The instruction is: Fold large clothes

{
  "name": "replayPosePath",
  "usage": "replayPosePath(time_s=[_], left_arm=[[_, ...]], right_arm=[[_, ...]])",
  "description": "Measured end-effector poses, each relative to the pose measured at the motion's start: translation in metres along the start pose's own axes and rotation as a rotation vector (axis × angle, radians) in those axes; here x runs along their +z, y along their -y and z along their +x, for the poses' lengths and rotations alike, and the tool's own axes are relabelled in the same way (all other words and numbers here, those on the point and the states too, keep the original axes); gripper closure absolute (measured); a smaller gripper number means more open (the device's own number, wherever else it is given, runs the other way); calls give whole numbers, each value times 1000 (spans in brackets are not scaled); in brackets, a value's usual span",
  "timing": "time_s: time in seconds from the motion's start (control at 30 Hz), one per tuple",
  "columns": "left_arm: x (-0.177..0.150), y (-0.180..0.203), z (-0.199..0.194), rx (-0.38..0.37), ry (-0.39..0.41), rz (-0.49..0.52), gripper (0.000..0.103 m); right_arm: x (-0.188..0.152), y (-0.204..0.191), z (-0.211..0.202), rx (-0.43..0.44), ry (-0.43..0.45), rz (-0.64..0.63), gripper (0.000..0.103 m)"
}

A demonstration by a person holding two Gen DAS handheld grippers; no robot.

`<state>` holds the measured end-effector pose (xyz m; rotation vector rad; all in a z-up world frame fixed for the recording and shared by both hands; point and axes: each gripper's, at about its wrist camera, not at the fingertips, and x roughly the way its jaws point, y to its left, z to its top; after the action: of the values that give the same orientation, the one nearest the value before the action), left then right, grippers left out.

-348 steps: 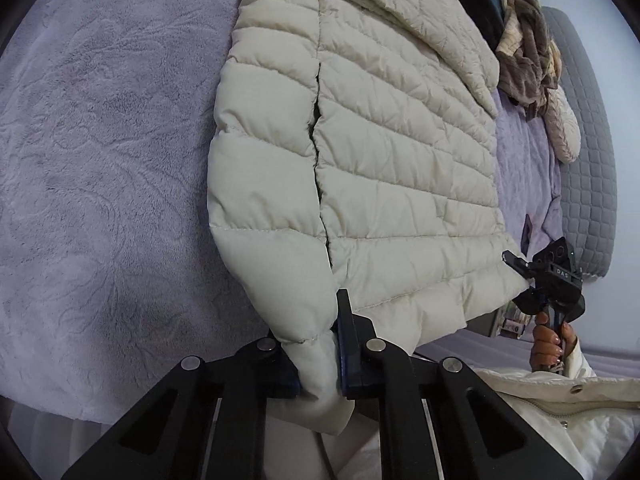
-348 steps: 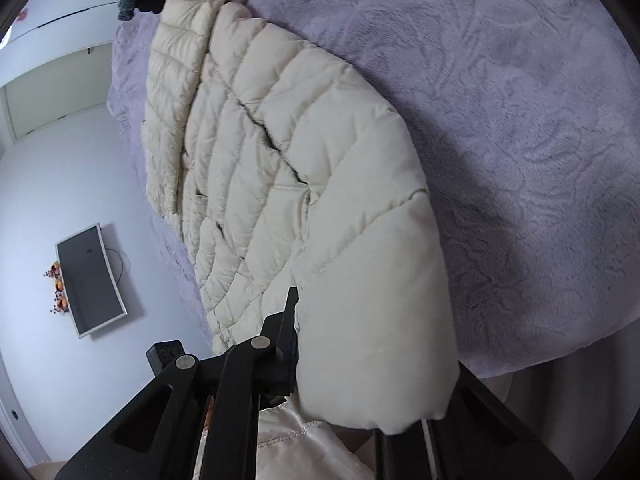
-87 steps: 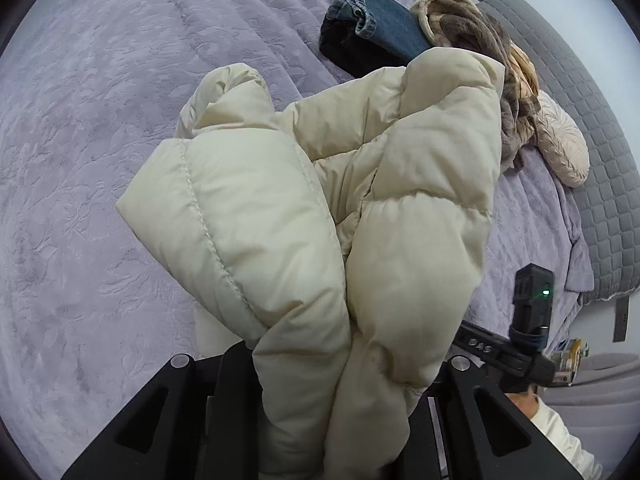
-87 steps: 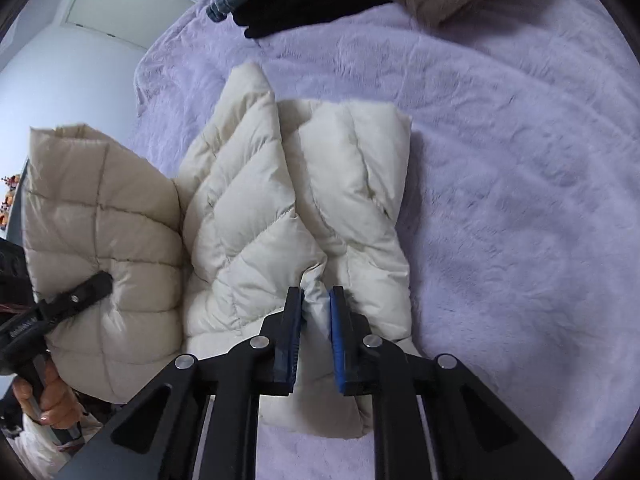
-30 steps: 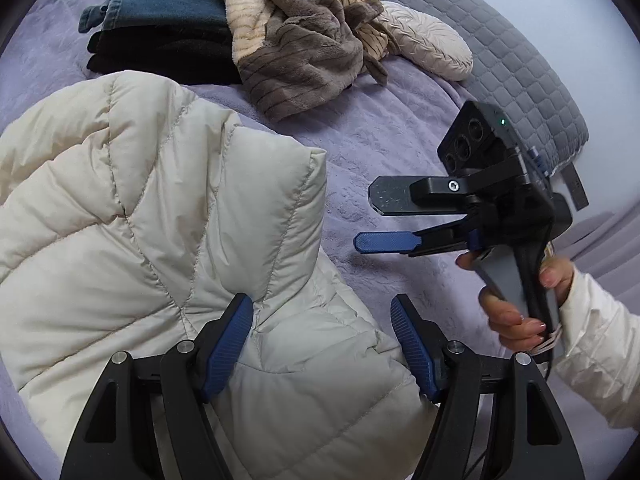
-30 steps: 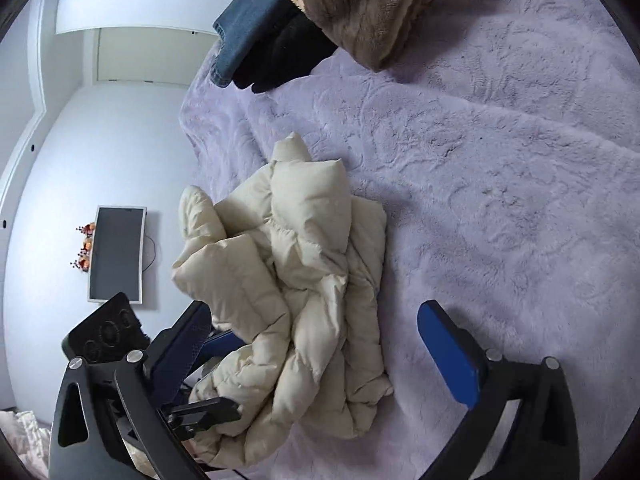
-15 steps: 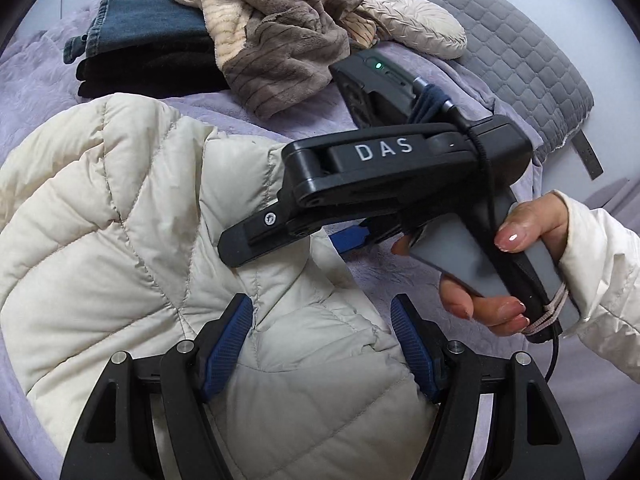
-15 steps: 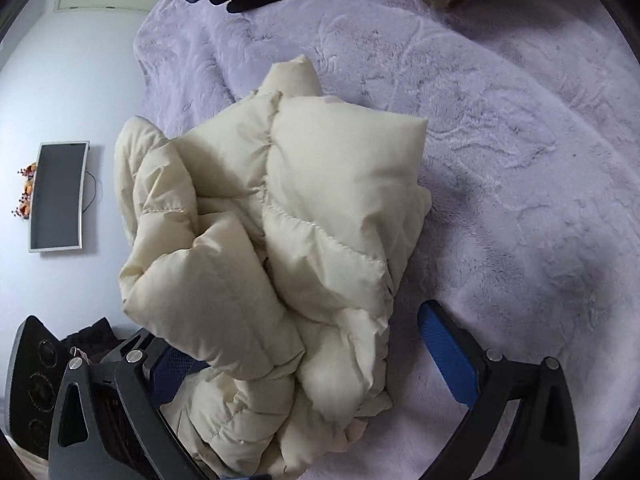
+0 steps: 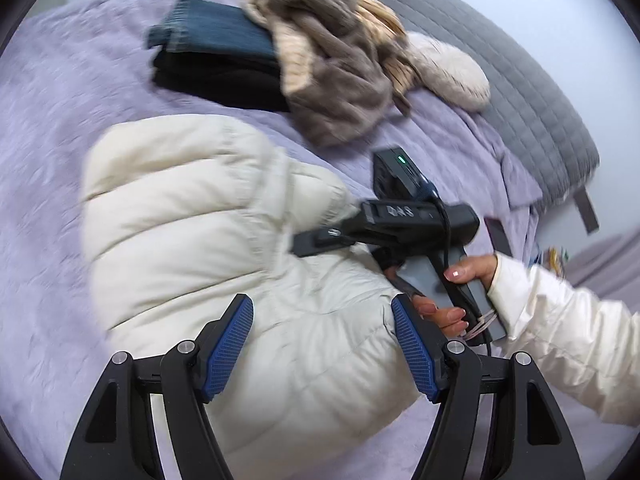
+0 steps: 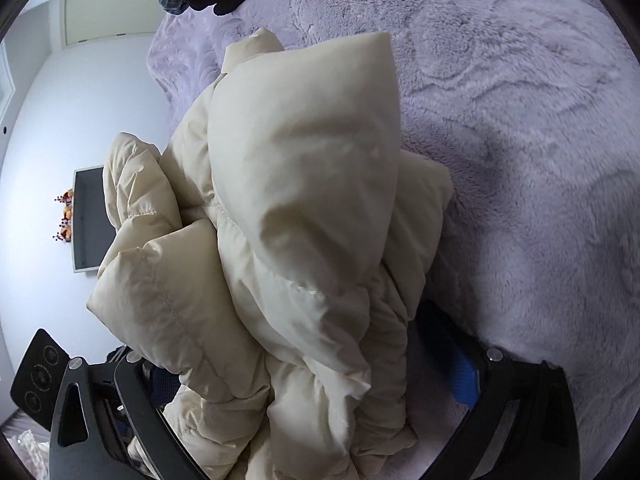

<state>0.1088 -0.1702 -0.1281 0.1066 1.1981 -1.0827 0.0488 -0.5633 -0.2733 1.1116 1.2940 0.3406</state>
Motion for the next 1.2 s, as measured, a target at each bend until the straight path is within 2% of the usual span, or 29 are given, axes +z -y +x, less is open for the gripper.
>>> replayPosePath(time_s=[0.07,0.17,0.23,0.33,0.5,0.57,0.63,0.9,1.1,1.2], left_arm=[[-2,-29,-19,4,26,-91,31],[-10,-83,-40,-28,58,-258,31],[-17,-122,-39,-130,49,-386,31],[-30,-167,-18,-217,23,-517,31],[-31,-180,29,-316,-38,-490,31],[-25,-178,38,-318,-29,-479,21],[-20,-174,45,-307,-31,-454,21],[-5,-145,65,-174,-57,-362,10],[3,-126,76,-55,-63,-319,9],[4,-121,75,-19,-60,-315,9]], right_arm=[[-2,0,-1,-1,3,-5,0],[3,-1,7,7,10,-3,0],[2,1,6,7,13,-6,0],[-1,3,6,7,16,-10,0],[-3,3,7,6,18,-11,0],[-3,0,7,6,21,-10,0],[-5,0,7,5,22,-9,0],[-10,-4,11,-3,25,-4,0],[-13,-7,12,-17,38,4,0],[-16,-9,12,-29,57,28,0]])
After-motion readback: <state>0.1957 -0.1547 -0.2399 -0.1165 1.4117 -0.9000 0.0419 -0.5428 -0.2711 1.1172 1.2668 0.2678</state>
